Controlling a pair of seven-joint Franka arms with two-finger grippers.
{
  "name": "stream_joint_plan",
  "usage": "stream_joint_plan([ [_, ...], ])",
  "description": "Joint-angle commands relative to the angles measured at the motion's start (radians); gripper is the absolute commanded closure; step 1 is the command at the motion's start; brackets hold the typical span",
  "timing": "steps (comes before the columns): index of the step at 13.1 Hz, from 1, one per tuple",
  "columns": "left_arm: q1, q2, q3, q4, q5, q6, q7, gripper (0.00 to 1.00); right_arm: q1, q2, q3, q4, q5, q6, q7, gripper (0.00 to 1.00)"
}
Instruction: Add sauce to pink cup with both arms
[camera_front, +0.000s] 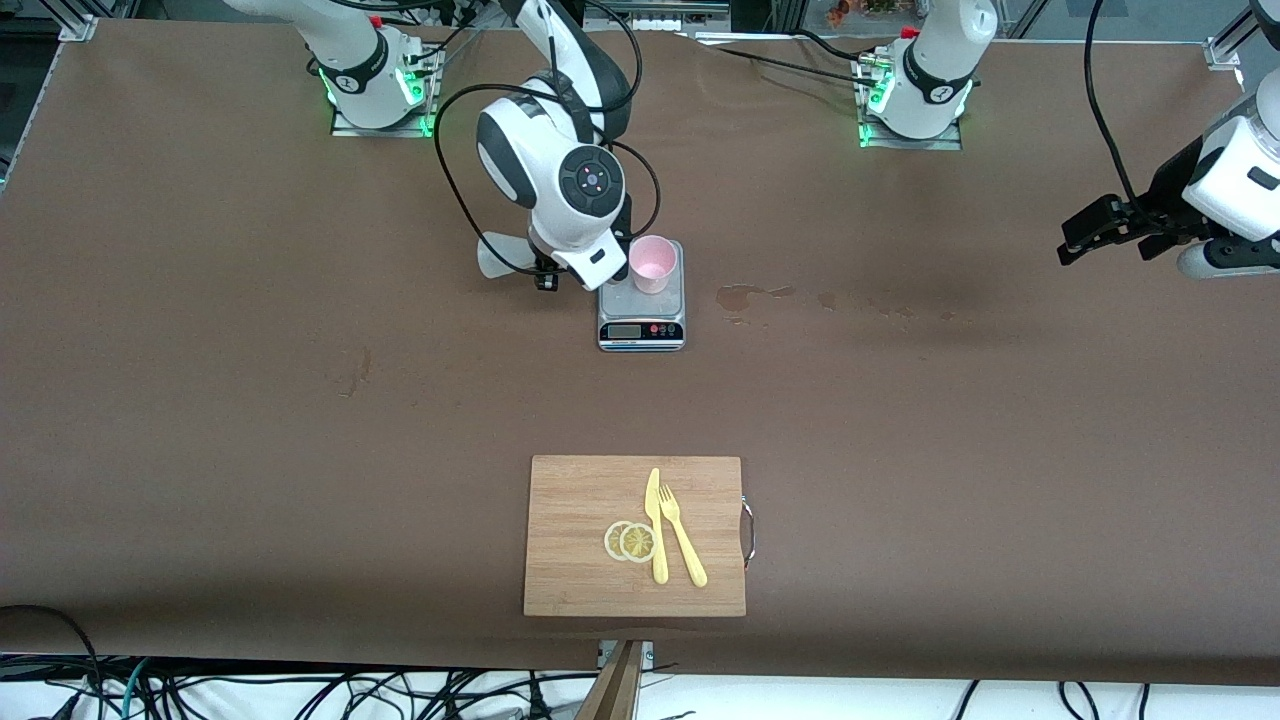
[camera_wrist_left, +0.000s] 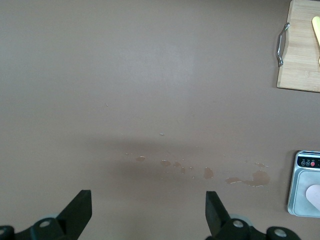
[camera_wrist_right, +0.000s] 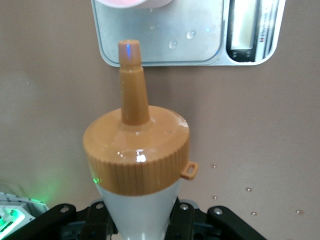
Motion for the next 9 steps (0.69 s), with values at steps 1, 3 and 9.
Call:
stream_joint_plan([
  [1,0.006,-0.008,-0.001,0.008,0.022,-0.009,0.025,0.0,0.021,0.04,0.005,0.069,-0.026,-0.063,0.023,0.86],
  [3,0.023,-0.009,-0.003,0.009,0.015,-0.015,0.026,0.0,0.027,0.06,0.004,0.085,-0.029,-0.072,0.044,0.85],
  [9,0.024,-0.008,-0.003,0.011,0.015,-0.016,0.026,0.0,0.045,0.124,0.004,0.186,-0.029,-0.166,0.085,0.85],
])
